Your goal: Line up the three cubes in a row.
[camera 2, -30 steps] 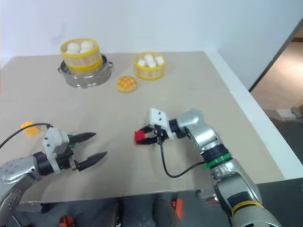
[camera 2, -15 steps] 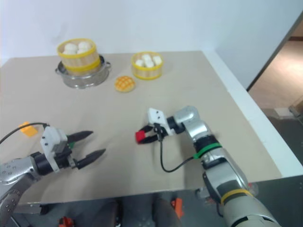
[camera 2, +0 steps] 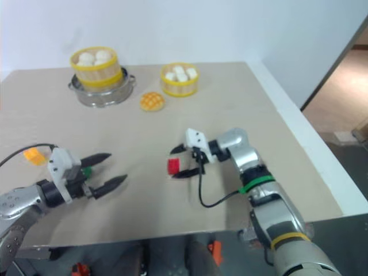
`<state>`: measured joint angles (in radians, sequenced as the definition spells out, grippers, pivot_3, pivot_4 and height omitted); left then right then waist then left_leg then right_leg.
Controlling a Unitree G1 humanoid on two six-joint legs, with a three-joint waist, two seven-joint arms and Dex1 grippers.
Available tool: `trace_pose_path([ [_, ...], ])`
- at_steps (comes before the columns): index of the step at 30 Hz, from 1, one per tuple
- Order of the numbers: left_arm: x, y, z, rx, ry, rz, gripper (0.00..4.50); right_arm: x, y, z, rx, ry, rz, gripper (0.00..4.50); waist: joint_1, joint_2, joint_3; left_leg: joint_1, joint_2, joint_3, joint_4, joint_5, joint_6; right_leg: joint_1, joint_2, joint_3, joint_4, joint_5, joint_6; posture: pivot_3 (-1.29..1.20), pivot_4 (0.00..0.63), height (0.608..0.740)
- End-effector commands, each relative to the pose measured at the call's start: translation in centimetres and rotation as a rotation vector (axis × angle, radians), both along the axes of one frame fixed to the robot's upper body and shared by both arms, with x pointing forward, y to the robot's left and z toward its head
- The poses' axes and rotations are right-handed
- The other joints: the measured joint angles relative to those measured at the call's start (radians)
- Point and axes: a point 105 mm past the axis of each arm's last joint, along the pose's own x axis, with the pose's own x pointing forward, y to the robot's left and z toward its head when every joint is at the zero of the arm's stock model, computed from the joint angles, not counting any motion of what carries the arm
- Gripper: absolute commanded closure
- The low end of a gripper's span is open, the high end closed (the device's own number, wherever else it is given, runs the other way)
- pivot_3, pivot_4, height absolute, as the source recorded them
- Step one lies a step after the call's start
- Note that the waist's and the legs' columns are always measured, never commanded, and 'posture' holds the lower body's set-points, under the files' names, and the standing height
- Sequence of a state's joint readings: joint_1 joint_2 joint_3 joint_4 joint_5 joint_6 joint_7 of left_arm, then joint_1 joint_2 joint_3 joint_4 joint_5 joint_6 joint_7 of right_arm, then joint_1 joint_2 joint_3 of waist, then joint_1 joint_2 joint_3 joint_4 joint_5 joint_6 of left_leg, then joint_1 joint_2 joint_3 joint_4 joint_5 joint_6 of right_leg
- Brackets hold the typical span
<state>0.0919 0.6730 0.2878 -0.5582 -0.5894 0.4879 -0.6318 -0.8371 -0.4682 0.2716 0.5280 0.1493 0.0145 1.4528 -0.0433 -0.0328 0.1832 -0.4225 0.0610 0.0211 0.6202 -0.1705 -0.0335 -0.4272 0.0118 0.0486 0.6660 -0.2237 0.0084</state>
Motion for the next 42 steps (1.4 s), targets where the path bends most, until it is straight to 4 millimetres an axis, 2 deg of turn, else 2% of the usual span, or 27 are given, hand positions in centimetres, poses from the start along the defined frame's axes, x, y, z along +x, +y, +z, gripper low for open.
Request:
trace_pose_path([
  [1,0.4,2.9,2.1,-0.053,-0.081,0.191,0.0,-0.7,-0.7,2.5,0.072,-0.06,-0.021,0.05,0.0,0.0,0.0,0.0,0.0,0.0,0.0,0.0,0.0,0.0,0.0,0.0,0.0,0.0,0.0,0.0,0.15,0.74],
  [3,0.2,4.6,2.1,-0.097,-0.067,0.295,0.0,-1.8,-1.0,2.8,0.091,-0.045,-0.016,0.05,-0.001,0.0,0.0,0.0,0.0,0.0,0.0,0.0,0.0,0.0,0.0,0.0,0.0,0.0,0.0,0.0,0.15,0.74],
  [6,-0.1,6.1,0.5,-0.057,0.003,0.387,0.0,-2.8,-0.8,3.2,0.124,-0.023,-0.015,0.05,-0.005,0.0,0.0,0.001,0.001,0.001,0.0,-0.001,-0.001,0.0,0.001,0.001,0.0,0.001,0.002,0.0,0.15,0.74],
  [11,0.4,7.3,-0.3,-0.051,-0.016,0.478,0.0,-3.4,0.3,5.1,0.284,0.027,-0.032,0.05,-0.003,0.0,0.0,0.002,0.001,0.001,0.0,-0.001,-0.001,0.0,0.001,0.001,0.0,0.001,-0.001,0.0,0.15,0.74],
  [15,0.6,7.2,-1.5,-0.077,0.02,0.484,0.0,-3.7,0.5,6.1,0.339,0.008,-0.045,0.05,-0.003,-0.001,-0.001,0.002,0.001,0.002,0.002,-0.001,-0.001,0.0,0.0,0.001,0.0,0.001,-0.001,0.0,0.15,0.74],
  [22,1.2,6.1,-5.7,-0.07,0.177,0.448,0.0,-3.5,0.0,6.4,0.312,-0.108,-0.089,0.05,-0.003,-0.001,0.0,0.001,0.0,0.004,0.001,-0.001,-0.002,-0.001,0.0,0.003,0.0,0.001,0.0,0.0,0.15,0.74],
  [23,1.3,5.9,-6.1,-0.065,0.199,0.438,0.51,-3.5,0.0,6.4,0.313,-0.107,-0.09,0.0,-0.002,-0.001,-0.001,0.001,0.0,0.004,0.001,-0.001,-0.002,-0.002,0.0,0.003,0.0,0.001,0.0,0.0,0.15,0.74],
  [25,1.2,5.4,-6.7,-0.054,0.233,0.409,1.15,-3.7,0.0,6.4,0.313,-0.11,-0.087,0.0,-0.002,-0.001,-0.001,0.0,0.001,0.004,0.001,-0.001,-0.002,-0.002,0.001,0.003,0.0,0.001,0.0,0.0,0.15,0.74],
  [31,2.0,5.4,-6.6,-0.073,0.237,0.437,3.16,-3.8,-0.3,6.3,0.293,-0.14,-0.091,0.0,-0.002,-0.001,-0.001,0.0,0.0,0.005,0.001,-0.001,-0.002,-0.003,0.0,0.005,0.0,0.001,0.001,0.0,0.15,0.74],
  [33,2.2,5.2,-6.2,-0.066,0.231,0.405,3.14,-3.9,-0.3,6.2,0.29,-0.144,-0.092,0.0,-0.002,-0.001,-0.001,0.0,0.0,0.006,0.001,-0.001,-0.002,-0.003,0.0,0.005,0.0,0.001,0.001,0.0,0.15,0.74],
  [36,2.4,3.6,-5.5,-0.021,0.204,0.257,3.14,-3.9,-0.3,6.2,0.285,-0.145,-0.09,0.0,-0.002,-0.001,-0.001,0.0,0.0,0.006,0.001,-0.001,-0.002,-0.003,0.001,0.005,0.0,0.001,0.001,0.0,0.15,0.74],
  [42,2.8,-1.2,-4.2,0.182,0.133,-0.168,3.14,-3.2,0.0,6.3,0.273,-0.171,-0.096,0.0,0.0,-0.001,-0.001,-0.002,0.0,0.006,0.001,-0.001,-0.002,-0.006,0.001,0.006,0.0,0.001,0.001,0.0,0.15,0.74],
])
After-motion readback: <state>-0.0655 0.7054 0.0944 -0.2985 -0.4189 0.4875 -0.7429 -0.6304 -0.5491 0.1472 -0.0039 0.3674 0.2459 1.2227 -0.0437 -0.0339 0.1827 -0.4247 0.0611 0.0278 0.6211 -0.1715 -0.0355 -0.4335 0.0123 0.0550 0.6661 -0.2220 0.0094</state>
